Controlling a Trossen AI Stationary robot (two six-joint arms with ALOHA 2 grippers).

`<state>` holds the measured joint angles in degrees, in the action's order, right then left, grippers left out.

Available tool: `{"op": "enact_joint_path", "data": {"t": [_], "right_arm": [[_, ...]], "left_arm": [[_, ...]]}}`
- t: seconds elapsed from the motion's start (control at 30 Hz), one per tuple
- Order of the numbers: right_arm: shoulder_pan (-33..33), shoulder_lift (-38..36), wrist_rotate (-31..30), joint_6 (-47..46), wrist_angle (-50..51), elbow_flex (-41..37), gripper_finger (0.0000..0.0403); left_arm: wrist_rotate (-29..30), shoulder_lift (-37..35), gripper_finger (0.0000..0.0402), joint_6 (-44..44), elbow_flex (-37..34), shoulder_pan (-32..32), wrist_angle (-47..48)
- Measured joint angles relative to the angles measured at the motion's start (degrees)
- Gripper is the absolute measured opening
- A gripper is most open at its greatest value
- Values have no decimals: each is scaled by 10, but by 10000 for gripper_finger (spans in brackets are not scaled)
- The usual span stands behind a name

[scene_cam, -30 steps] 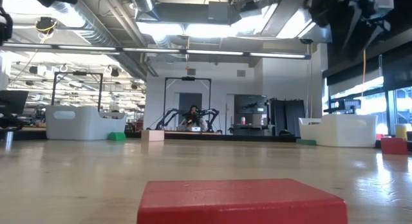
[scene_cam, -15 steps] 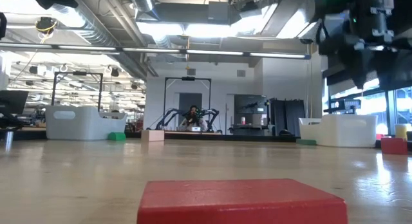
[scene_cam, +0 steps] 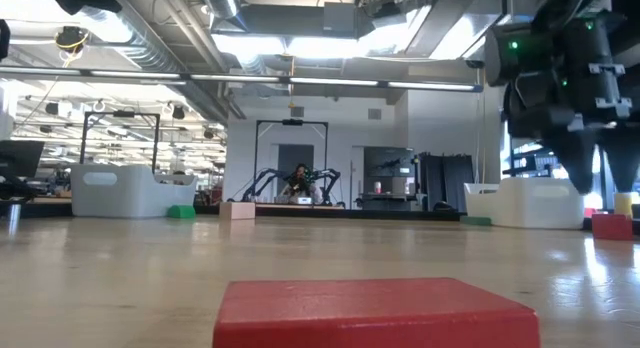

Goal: Sort & place blocks by color
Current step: Put the red block into the transparent bin

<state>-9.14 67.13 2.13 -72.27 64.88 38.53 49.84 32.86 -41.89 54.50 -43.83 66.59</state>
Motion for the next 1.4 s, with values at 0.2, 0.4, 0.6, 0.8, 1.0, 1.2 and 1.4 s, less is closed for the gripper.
{"op": "enact_joint_path", "data": {"t": [0.2,0.4,0.6,0.8,1.0,1.2,1.4], "right_arm": [[-1,0,-5,-41,-44,-40,260],[-1,-1,-6,-54,-92,-75,260],[-1,0,-5,-53,-190,-100,260],[-1,0,-5,-13,-311,-109,260],[-1,0,-4,22,-364,-109,260],[-1,0,-4,49,-341,-109,260],[-1,0,8,117,-340,-109,260]], "left_arm": [[0,0,103,0,0,0,0],[0,0,102,0,0,0,0],[0,0,101,2,0,0,3],[0,0,103,3,0,0,3],[0,0,101,3,0,0,9],[0,0,101,3,0,0,9],[0,0,103,3,0,0,10]]}}
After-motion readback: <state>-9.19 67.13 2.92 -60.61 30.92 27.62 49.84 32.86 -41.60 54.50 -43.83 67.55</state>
